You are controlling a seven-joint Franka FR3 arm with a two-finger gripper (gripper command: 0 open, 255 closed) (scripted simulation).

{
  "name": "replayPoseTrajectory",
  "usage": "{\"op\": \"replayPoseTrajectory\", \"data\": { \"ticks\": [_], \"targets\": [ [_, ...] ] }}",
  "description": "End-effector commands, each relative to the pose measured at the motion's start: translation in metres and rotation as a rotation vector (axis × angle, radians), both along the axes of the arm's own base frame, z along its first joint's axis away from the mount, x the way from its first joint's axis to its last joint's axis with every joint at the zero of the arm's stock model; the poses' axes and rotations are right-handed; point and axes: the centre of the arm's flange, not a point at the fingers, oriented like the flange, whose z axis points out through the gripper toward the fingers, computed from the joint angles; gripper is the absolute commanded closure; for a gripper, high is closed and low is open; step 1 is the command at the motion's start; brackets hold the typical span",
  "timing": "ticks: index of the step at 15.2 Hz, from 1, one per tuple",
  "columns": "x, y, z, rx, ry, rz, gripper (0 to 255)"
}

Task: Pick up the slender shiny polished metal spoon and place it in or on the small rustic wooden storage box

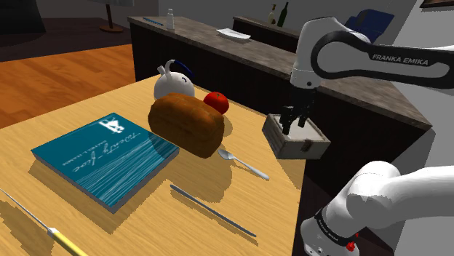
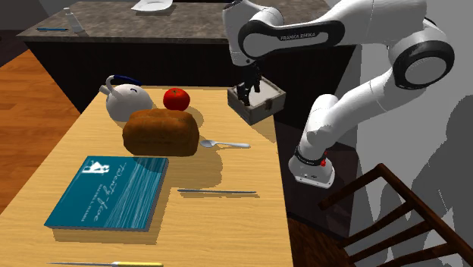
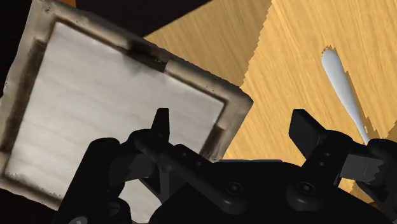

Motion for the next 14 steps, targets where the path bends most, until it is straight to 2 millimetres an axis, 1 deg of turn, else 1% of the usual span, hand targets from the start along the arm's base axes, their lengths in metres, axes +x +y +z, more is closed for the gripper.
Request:
{"op": "replayPoseTrajectory", "data": {
  "ticks": [1, 8, 13, 14],
  "targets": [
    [0.008, 0.025, -0.01, -0.008, -0.001, 0.038, 0],
    [0.025, 0.116, -0.048, -0.041, -0.003, 0.172, 0],
    [0.029, 0.182, -0.077, -0.064, -0.004, 0.267, 0],
    [0.029, 0.19, -0.08, -0.067, -0.004, 0.278, 0]
  ]
}}
